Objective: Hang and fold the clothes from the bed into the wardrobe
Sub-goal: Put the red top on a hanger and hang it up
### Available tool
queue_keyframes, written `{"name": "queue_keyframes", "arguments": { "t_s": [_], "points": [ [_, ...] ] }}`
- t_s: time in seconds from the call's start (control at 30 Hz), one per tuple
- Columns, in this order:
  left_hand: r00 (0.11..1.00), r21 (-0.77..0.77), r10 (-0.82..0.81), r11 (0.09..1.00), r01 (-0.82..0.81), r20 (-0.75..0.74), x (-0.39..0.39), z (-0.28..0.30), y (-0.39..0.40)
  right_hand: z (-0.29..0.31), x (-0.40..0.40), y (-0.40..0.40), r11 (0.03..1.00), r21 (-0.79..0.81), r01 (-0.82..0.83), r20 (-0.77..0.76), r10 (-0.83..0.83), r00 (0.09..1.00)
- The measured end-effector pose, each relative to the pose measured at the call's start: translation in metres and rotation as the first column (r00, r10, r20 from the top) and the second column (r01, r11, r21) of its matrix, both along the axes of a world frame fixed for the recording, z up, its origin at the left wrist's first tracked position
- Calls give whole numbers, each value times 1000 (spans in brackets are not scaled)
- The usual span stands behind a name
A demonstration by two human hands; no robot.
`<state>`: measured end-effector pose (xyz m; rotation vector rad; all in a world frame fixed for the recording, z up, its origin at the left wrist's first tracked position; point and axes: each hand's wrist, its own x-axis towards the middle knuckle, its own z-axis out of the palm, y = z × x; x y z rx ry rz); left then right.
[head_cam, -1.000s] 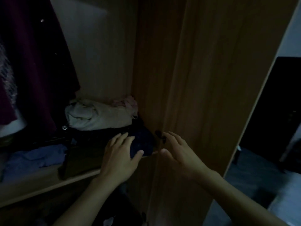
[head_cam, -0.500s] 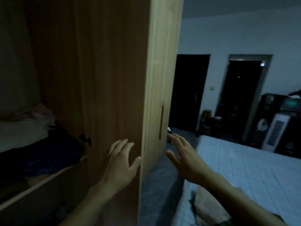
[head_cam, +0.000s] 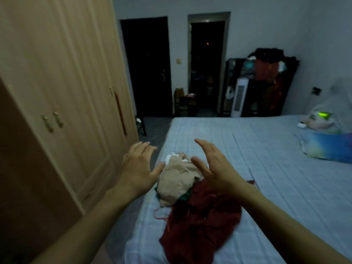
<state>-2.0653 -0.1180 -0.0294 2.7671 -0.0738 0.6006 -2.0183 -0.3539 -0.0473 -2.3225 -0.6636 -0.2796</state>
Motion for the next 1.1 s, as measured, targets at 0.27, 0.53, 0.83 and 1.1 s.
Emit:
{"name": "queue_keyframes", "arguments": {
  "t_s": [0.27, 0.53, 0.83, 1.1],
  "points": [
    [975, 16, -217, 976, 218, -56, 33, -32, -110, -34, -22, -140, 952, 64, 298, -70, -294, 953],
    [932, -43, -357, 934, 355, -65, 66, -60, -148, -69, -33, -181, 895, 25, 445, -133, -438, 889],
    [915, -244, -393, 899, 363, -87, 95, -94, -84, -94, -12, -128, 905, -115, 410, -184, -425, 886],
    [968, -326, -210, 932, 157, -134, 108, -131, 15, -118, 34, -31, 954, -214, 210, -171, -248, 953]
  ]
}}
